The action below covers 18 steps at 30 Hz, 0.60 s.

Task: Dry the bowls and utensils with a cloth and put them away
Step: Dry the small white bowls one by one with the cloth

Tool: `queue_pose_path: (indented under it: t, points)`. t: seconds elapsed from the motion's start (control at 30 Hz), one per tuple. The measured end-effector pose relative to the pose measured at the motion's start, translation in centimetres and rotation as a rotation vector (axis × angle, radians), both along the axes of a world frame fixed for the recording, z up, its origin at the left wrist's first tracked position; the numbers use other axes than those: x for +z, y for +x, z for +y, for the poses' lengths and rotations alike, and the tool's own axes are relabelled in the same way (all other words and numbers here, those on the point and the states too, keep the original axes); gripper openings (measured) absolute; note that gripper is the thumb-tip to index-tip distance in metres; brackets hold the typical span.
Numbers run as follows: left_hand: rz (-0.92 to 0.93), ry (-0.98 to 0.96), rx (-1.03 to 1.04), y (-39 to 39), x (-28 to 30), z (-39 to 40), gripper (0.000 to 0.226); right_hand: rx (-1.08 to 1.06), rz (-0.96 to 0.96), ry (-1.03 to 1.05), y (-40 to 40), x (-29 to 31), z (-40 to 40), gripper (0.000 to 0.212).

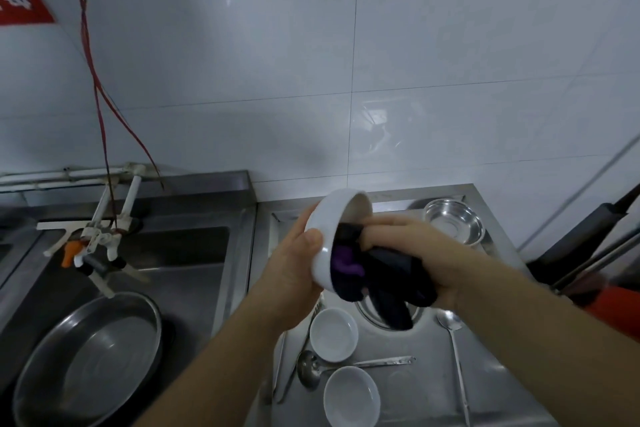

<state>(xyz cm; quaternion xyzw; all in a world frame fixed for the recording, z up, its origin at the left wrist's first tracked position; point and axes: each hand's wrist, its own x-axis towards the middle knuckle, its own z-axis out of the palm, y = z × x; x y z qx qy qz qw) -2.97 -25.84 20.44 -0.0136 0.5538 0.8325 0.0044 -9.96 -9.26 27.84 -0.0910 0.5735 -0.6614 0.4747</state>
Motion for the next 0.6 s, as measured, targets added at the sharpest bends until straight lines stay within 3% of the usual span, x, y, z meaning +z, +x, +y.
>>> queue_pose_path:
  t: [0.13,0.23,0.27,0.4,0.6]
  points:
    - [0.07,0.113,-0.078,0.6,0.5,0.9,0.099,-0.212,-0.378,-0.252,1.6,-0.7,-1.2,0.017]
    - [-0.016,0.204,0.053,0.9,0.4,1.9,0.112,-0.419,-0.313,-0.298,2.4,-1.0,-2.7,0.012]
    - [-0.034,0.212,0.108,0.9,0.3,2.1,0.116,-0.488,-0.22,-0.285,2.5,-1.1,-3.2,0.006]
    - [-0.072,0.221,0.259,0.8,0.3,2.6,0.124,-0.63,0.359,-0.016,2.6,-2.1,-4.4,0.024]
    - [-0.106,0.173,0.337,0.7,0.4,1.9,0.124,-0.326,1.288,0.203,0.3,-3.0,-3.2,0.037]
